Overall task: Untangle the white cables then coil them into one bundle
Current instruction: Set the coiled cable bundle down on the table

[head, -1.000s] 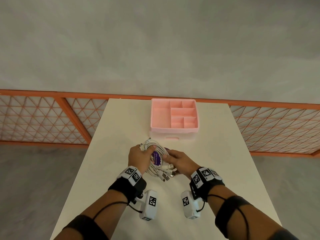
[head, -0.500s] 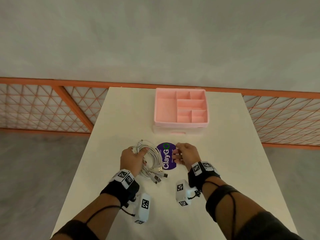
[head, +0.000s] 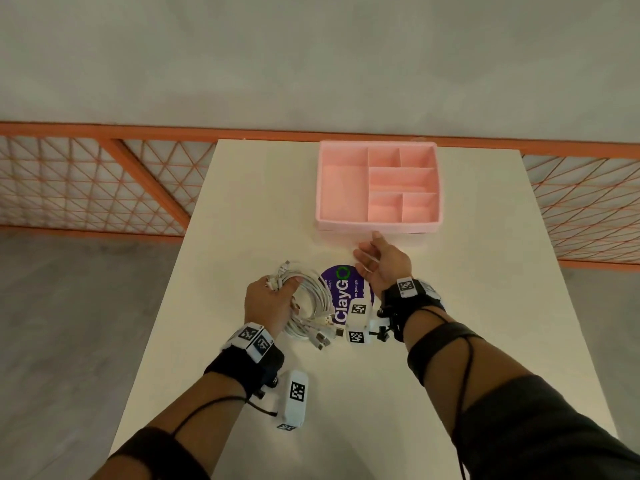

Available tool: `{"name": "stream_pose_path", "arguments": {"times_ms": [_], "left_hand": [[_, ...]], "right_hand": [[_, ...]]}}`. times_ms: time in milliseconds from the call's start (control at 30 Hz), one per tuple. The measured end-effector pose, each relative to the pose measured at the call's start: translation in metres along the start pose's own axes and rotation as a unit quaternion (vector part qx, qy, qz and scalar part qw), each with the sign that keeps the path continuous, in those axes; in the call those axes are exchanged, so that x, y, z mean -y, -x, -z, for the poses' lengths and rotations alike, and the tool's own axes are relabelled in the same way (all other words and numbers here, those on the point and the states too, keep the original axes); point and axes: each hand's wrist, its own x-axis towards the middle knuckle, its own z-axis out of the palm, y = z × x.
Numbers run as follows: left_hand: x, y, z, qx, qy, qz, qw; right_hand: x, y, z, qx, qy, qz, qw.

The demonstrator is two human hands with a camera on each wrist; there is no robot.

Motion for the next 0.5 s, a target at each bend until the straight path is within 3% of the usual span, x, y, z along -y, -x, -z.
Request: {"name": "stream_pose_path", "arguments": {"times_ms": [167, 500], "left_hand": [[-0.009, 0.001, -0.004, -0.001, 0.017, -0.011, 1.0], [-0.043, 0.008, 0.004, 0.037, 0.042, -0.07, 0.996]], "right_hand": [[-0.005, 0.007, -0.003, -0.028, -0.006, -0.009, 1.0], [-0.035, 0.04, 0.035, 0.019, -0.027, -0.04, 0.999]]}}
